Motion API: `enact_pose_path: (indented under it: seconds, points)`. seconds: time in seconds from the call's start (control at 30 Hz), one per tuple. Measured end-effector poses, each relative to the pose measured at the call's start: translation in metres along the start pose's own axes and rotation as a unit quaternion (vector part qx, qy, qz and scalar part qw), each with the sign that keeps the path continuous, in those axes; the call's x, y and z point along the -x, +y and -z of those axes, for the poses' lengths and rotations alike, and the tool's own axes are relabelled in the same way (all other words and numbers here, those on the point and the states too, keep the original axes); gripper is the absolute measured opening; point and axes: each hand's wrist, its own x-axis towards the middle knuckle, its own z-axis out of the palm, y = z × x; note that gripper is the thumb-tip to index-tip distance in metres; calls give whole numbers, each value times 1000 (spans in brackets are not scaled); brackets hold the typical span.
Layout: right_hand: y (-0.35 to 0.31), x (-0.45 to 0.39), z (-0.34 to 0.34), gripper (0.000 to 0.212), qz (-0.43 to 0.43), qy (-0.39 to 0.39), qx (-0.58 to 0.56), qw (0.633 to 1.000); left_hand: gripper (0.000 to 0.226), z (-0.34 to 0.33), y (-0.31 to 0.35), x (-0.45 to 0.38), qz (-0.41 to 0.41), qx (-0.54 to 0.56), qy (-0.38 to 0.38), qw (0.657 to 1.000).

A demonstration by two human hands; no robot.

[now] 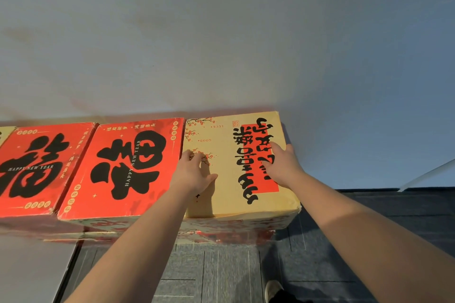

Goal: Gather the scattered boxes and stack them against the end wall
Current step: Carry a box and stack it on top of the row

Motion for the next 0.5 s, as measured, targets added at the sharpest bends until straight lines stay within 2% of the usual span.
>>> enact_pose_path:
  seconds: [0.17,0.5]
  points:
    - [-11,-4,-11,65,5,3,22,1000,77,5,-13,-1,9,-24,-14,1000]
    - [-22,-8,-20,68,-2,6,46,999,72,13,-26,2,-11,-33,-13,999]
